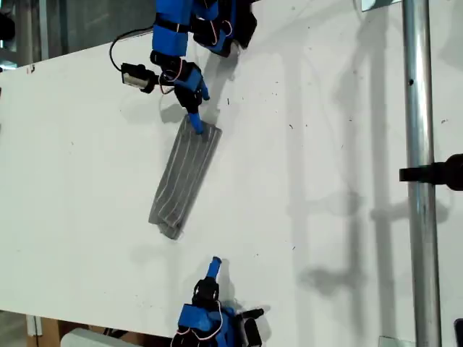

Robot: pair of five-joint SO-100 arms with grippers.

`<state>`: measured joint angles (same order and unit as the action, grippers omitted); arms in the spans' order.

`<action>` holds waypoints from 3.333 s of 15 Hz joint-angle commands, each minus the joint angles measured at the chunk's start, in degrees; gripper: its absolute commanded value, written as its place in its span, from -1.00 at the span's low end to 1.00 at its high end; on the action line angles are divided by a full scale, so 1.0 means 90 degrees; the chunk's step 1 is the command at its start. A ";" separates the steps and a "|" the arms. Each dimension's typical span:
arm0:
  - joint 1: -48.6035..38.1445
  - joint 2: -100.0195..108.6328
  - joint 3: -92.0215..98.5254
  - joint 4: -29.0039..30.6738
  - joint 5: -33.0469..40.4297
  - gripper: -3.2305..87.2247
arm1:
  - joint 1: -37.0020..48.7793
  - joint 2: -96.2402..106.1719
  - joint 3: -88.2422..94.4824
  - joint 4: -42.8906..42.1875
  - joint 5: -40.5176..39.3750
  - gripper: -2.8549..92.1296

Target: Grasp corners of a towel and fold twice.

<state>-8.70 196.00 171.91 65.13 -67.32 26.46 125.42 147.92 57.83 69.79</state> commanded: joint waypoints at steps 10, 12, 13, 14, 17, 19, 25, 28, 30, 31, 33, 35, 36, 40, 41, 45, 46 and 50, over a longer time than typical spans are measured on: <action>0.0332 0.0312 0.0332 0.0039 -0.0283 -0.96 | 0.0186 -0.3281 -0.1543 -0.4463 0.0547 -0.41; 0.0332 0.0312 0.0313 0.0039 -0.0234 -0.96 | 0.0215 -0.2969 -0.1377 -0.4063 0.0576 -0.87; 0.0332 0.0312 0.0313 0.0039 -0.0205 -0.96 | 0.0186 -0.2578 -0.1104 -0.3906 0.0518 -0.89; 0.0332 0.0312 0.0313 0.0029 -0.0186 -0.96 | 0.0146 -0.2109 -0.0918 -0.3428 0.0518 -0.94; 0.0303 0.0312 0.0313 0.0010 -0.0098 -0.96 | -0.0332 -0.0049 -0.0830 -0.0967 0.0459 -0.94; 0.0322 0.0312 0.0283 0.0020 -0.0078 -0.96 | -0.0723 0.1426 -0.1152 0.1328 0.0645 -0.94; 0.0332 0.0312 0.0273 0.0020 -0.0039 -0.96 | -0.1563 0.1543 -0.2686 0.2520 0.0889 -0.94; 0.0342 0.0312 0.0254 0.0020 -0.0049 -0.96 | -0.1094 -0.0107 -0.2520 -0.0342 0.0381 -0.94; 0.0342 0.0312 0.0264 0.0020 -0.0059 -0.96 | -0.0947 -0.1270 -0.2480 -0.1865 0.0352 -0.94; 0.0332 0.0312 0.0254 0.0020 -0.0059 -0.96 | -0.0947 -0.1797 -0.2520 -0.2500 0.0352 -0.94; 0.0342 0.0312 0.0254 0.0020 -0.0059 -0.96 | -0.0977 -0.2510 -0.2666 -0.3398 0.0361 -0.94; 0.0342 0.0312 0.0254 0.0029 -0.0078 -0.96 | -0.0928 -0.2646 -0.2783 -0.3848 0.0352 -0.56; 0.0342 0.0312 0.0264 0.0029 -0.0078 -0.96 | -0.0928 -0.2412 -0.2695 -0.4336 0.0283 -0.31; 0.0273 0.0312 0.0283 0.0000 -0.0068 -0.96 | -0.0479 -0.1406 -0.2363 -0.7100 0.0225 -0.50; 0.0254 0.0312 0.0283 -0.0010 -0.0059 -0.96 | -0.0420 -0.1162 -0.2539 -0.6865 0.0225 -0.50; 0.0234 0.0312 0.0674 -0.0088 -0.0459 -0.78 | -0.0449 0.1035 -0.1543 -0.3271 -0.0205 -0.68; 0.0244 0.0312 0.0742 -0.0098 -0.0518 -0.75 | -0.0518 0.2021 -0.0762 -0.2461 -0.0156 -0.94; 0.0176 0.0312 0.0762 0.0430 -0.0986 -0.72 | -0.0947 0.5811 0.0918 0.1270 0.0596 -0.95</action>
<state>-6.06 198.46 178.42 66.27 -73.12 18.46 166.55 153.90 60.47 73.39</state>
